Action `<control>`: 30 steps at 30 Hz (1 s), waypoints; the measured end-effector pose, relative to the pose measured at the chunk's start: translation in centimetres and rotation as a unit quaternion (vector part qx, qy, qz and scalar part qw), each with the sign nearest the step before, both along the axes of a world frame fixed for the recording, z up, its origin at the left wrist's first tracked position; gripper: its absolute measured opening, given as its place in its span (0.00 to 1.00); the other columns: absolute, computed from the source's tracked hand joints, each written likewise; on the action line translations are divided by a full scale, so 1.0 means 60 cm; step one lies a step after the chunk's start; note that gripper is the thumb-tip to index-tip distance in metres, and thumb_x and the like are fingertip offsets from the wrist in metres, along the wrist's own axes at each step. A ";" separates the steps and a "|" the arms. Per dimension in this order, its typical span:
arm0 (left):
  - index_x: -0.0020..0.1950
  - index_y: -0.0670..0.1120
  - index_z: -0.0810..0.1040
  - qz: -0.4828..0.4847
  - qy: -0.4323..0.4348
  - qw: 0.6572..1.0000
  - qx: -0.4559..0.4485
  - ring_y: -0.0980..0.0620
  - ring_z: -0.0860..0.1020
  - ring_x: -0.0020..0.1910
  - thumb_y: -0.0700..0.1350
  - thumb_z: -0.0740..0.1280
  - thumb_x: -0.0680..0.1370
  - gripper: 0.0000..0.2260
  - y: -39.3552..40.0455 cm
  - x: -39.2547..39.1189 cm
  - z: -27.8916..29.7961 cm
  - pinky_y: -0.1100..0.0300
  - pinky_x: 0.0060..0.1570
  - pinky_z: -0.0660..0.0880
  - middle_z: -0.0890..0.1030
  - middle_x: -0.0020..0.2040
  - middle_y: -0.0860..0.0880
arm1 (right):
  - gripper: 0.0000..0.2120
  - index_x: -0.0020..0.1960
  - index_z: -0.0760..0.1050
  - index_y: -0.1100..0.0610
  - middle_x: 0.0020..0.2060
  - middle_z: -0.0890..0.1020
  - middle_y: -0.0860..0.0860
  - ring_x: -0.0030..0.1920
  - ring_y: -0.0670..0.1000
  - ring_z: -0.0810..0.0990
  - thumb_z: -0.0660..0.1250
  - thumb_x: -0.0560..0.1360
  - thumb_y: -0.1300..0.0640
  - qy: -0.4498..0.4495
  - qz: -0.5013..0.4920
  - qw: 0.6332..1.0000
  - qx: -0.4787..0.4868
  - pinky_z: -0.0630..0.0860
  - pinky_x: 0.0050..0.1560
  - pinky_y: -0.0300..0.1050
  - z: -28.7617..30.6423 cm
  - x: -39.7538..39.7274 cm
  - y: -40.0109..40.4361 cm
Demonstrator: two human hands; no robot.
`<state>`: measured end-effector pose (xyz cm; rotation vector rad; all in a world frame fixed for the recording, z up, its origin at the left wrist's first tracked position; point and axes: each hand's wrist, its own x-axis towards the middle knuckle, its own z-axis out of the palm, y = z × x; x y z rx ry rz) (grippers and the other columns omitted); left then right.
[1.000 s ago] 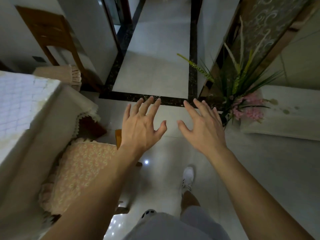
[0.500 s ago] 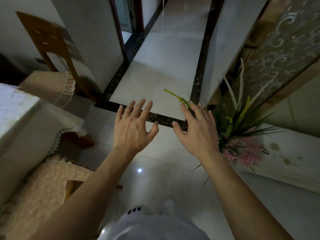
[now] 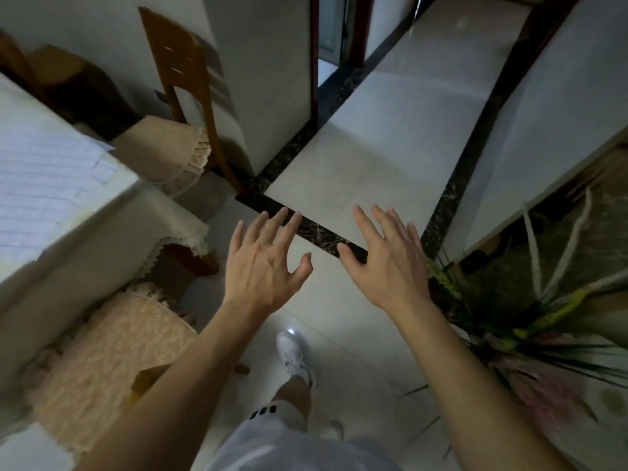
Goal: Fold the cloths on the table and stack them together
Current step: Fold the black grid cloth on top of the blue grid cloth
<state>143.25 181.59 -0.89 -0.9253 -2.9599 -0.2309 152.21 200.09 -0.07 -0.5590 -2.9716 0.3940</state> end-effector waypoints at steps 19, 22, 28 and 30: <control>0.78 0.54 0.64 0.235 0.004 0.971 0.040 0.46 0.66 0.75 0.64 0.53 0.77 0.31 -0.179 -0.394 -0.020 0.42 0.75 0.59 0.68 0.76 0.50 | 0.35 0.80 0.53 0.45 0.79 0.61 0.53 0.79 0.54 0.55 0.48 0.77 0.31 -0.014 0.221 0.975 -0.002 0.51 0.78 0.58 -0.001 -0.549 -0.154; 0.78 0.54 0.64 0.271 0.012 0.962 0.035 0.46 0.66 0.75 0.64 0.52 0.76 0.31 -0.226 -0.423 -0.019 0.42 0.74 0.60 0.69 0.76 0.50 | 0.34 0.81 0.53 0.44 0.79 0.60 0.53 0.80 0.54 0.54 0.52 0.79 0.33 -0.017 0.257 0.966 -0.012 0.51 0.78 0.57 -0.005 -0.603 -0.198; 0.76 0.53 0.67 0.357 0.021 0.933 0.037 0.45 0.67 0.74 0.63 0.54 0.75 0.31 -0.306 -0.463 -0.022 0.42 0.74 0.60 0.70 0.75 0.49 | 0.35 0.80 0.55 0.45 0.79 0.62 0.53 0.79 0.54 0.55 0.52 0.77 0.33 -0.011 0.327 0.945 -0.014 0.50 0.79 0.56 -0.011 -0.691 -0.284; 0.77 0.53 0.66 0.376 0.022 0.926 0.031 0.45 0.67 0.74 0.63 0.54 0.76 0.31 -0.327 -0.473 -0.025 0.42 0.74 0.60 0.69 0.75 0.50 | 0.36 0.80 0.56 0.45 0.78 0.62 0.53 0.79 0.54 0.55 0.49 0.76 0.32 -0.009 0.347 0.938 -0.020 0.50 0.79 0.56 -0.014 -0.718 -0.310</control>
